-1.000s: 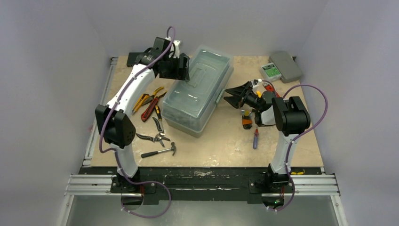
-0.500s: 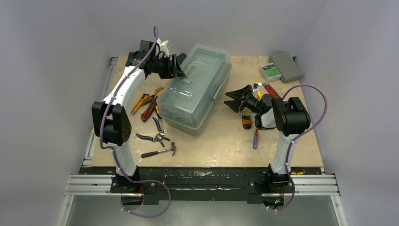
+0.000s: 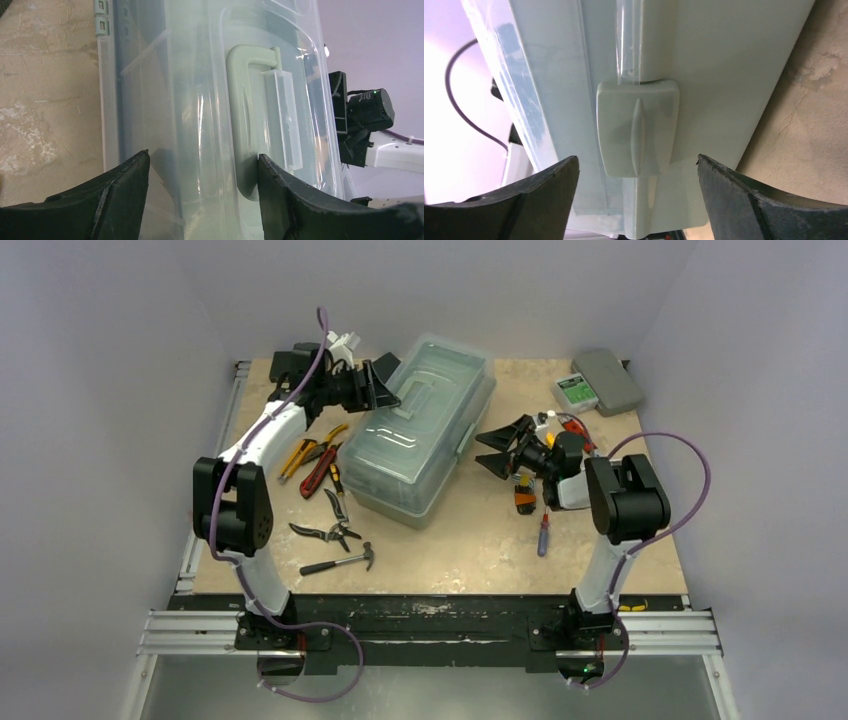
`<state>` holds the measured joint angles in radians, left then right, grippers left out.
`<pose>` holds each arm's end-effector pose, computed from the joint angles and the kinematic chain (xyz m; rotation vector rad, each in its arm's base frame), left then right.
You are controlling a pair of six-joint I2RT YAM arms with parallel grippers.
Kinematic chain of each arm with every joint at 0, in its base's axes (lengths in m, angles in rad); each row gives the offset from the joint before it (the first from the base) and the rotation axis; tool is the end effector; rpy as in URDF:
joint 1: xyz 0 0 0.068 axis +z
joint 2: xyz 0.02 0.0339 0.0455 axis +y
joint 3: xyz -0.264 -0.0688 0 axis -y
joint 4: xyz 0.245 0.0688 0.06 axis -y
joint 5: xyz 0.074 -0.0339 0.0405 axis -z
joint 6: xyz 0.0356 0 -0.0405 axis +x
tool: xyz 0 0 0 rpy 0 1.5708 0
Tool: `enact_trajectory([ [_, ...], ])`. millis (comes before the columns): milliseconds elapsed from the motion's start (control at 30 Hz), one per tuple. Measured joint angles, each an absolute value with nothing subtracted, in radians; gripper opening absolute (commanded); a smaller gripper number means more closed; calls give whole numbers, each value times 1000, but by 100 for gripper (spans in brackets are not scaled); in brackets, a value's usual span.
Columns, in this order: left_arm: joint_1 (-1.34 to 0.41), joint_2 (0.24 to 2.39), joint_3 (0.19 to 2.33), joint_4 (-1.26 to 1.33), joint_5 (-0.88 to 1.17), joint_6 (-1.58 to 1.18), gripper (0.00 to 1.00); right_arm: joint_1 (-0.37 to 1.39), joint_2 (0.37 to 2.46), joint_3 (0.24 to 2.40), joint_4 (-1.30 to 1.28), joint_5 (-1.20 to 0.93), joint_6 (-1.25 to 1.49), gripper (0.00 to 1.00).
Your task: Pack the tool kit
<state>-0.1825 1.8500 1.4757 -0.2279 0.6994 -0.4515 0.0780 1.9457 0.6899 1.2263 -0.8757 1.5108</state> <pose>0.4149 -0.0999 0.2762 0.1224 2.2206 -1.1150 0.3432 0.0542 0.1420 0.5626 1.8867 1.8295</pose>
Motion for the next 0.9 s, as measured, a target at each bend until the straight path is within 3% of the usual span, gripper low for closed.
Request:
enact_trajectory([
  [67, -175, 1850, 1467, -212, 706, -456, 22, 81, 1894, 696, 1125, -868, 1435, 99],
  [267, -127, 1859, 1462, -197, 738, -480, 22, 86, 1753, 761, 756, -772, 1175, 99],
  [400, -97, 1876, 1472, -198, 764, -493, 22, 86, 1723, 771, 639, -715, 1086, 99],
  [900, -54, 1913, 1495, -205, 815, -513, 22, 183, 1903, 816, 647, -679, 1092, 98],
])
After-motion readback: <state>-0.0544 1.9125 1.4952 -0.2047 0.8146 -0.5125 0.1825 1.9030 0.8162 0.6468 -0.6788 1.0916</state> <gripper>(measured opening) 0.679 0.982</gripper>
